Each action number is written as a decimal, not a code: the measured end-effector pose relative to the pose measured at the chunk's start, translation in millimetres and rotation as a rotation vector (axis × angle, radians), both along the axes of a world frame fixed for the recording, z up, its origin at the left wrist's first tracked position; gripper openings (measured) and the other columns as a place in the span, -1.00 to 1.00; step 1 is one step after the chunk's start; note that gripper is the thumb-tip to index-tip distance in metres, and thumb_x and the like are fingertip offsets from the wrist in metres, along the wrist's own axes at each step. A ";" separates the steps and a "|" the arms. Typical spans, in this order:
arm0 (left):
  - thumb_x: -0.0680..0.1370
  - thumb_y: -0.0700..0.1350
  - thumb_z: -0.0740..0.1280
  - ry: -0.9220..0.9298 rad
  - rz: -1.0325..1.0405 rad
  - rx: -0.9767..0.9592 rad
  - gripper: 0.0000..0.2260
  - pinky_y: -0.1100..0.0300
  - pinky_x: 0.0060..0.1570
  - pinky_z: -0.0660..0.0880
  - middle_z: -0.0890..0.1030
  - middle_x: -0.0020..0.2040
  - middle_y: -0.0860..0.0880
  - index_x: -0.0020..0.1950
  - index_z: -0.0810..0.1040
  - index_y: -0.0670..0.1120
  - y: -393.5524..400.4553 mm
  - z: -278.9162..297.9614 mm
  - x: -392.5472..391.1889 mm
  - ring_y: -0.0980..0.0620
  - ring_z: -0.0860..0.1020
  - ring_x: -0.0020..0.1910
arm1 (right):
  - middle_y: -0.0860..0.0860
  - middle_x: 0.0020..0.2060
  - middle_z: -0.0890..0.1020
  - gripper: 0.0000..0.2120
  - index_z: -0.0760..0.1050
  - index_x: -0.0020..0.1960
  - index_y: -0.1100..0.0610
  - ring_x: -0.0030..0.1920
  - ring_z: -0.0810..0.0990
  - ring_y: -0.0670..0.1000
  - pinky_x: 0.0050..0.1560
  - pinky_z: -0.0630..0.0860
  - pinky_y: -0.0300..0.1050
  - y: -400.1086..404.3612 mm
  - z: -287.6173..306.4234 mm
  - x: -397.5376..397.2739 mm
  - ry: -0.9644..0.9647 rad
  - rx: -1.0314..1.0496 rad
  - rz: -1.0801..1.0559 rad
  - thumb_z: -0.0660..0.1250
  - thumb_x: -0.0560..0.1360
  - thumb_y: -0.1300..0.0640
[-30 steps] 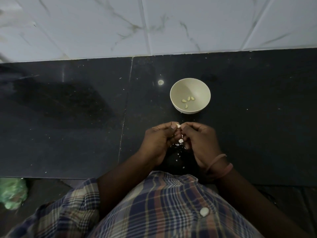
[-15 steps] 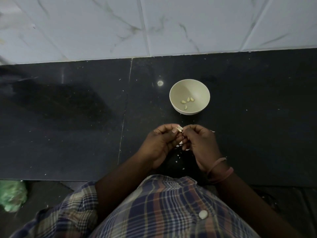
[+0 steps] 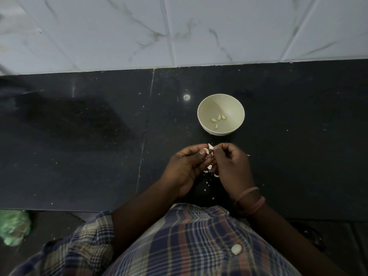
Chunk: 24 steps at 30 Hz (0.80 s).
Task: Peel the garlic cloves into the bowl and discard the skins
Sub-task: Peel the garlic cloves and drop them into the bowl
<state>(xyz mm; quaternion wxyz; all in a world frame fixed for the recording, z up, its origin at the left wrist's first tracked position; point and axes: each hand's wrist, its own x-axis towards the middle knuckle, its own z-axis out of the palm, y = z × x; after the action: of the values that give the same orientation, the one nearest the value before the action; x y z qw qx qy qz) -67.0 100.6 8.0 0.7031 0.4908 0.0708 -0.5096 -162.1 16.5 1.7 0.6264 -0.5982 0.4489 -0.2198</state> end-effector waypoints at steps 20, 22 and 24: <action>0.40 -0.29 0.41 -0.029 0.083 -0.060 -0.78 0.28 -0.17 0.63 0.71 -0.15 -0.10 0.04 0.62 -0.19 3.4 -3.1 5.4 0.06 0.69 -0.18 | -0.04 -0.10 0.74 -0.86 0.68 0.05 0.10 -0.05 0.71 -0.09 0.01 0.63 -0.16 -0.2 10.2 -1.0 -0.053 -0.168 0.070 0.47 0.51 0.23; 0.46 -0.36 0.37 -0.070 0.086 -0.059 -0.83 0.28 -0.16 0.63 0.71 -0.16 -0.10 0.02 0.63 -0.19 3.3 -4.3 4.4 0.06 0.69 -0.19 | -0.04 -0.11 0.74 -0.86 0.68 0.04 0.10 -0.07 0.71 -0.09 -0.01 0.63 -0.16 -0.9 9.9 -0.1 -0.055 -0.150 0.055 0.48 0.50 0.22; 0.50 -0.40 0.34 -0.108 0.082 -0.055 -0.82 0.28 -0.16 0.62 0.71 -0.16 -0.11 0.02 0.64 -0.20 3.5 -4.4 3.8 0.05 0.69 -0.19 | -0.02 -0.15 0.74 -0.88 0.68 0.02 0.11 -0.14 0.70 -0.08 -0.08 0.62 -0.18 -1.0 10.0 0.5 -0.060 -0.111 0.048 0.48 0.50 0.24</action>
<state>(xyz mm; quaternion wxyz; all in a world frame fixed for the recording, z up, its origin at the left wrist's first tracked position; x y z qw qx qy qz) -63.2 104.1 3.5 0.7397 0.4947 0.0386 -0.4547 -161.6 15.6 11.7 0.6104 -0.6359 0.4025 -0.2470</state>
